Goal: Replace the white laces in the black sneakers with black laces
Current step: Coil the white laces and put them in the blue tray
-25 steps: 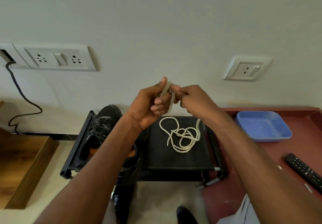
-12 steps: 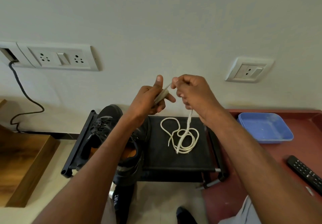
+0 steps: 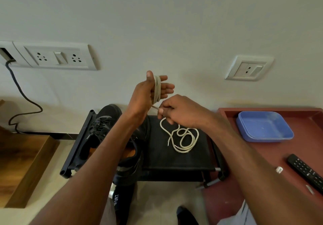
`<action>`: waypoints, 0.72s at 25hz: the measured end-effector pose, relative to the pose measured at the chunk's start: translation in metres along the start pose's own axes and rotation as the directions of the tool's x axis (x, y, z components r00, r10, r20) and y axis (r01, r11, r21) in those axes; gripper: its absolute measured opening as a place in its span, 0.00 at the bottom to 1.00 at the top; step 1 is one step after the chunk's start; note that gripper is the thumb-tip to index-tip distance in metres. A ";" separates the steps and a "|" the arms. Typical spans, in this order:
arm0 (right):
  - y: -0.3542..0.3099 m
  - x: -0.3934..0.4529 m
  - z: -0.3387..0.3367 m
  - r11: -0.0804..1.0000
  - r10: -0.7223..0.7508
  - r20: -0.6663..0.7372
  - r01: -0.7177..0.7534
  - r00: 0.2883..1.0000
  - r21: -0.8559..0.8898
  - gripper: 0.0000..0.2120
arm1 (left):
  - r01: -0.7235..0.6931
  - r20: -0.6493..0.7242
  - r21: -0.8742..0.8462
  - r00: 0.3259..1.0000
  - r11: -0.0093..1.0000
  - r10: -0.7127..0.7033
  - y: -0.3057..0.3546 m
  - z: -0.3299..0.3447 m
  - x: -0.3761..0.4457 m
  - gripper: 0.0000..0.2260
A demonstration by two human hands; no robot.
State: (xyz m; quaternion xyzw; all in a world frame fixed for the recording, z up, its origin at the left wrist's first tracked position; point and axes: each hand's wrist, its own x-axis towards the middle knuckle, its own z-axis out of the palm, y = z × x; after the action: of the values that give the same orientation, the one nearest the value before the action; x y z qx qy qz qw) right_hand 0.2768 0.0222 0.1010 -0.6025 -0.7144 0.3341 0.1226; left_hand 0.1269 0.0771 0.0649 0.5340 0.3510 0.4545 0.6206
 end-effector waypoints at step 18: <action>0.016 0.010 -0.006 0.948 0.280 -0.516 -0.148 0.810 0.282 0.08 | 0.354 0.287 -0.541 0.930 0.763 -0.229 -0.013 0.013 0.000 0.28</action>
State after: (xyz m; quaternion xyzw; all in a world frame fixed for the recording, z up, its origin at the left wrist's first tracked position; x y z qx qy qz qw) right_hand 0.2907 0.0340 0.0930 -0.7316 -0.5327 0.2387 0.3520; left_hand 0.1418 0.0726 0.0547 0.2994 0.2078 0.3803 0.8500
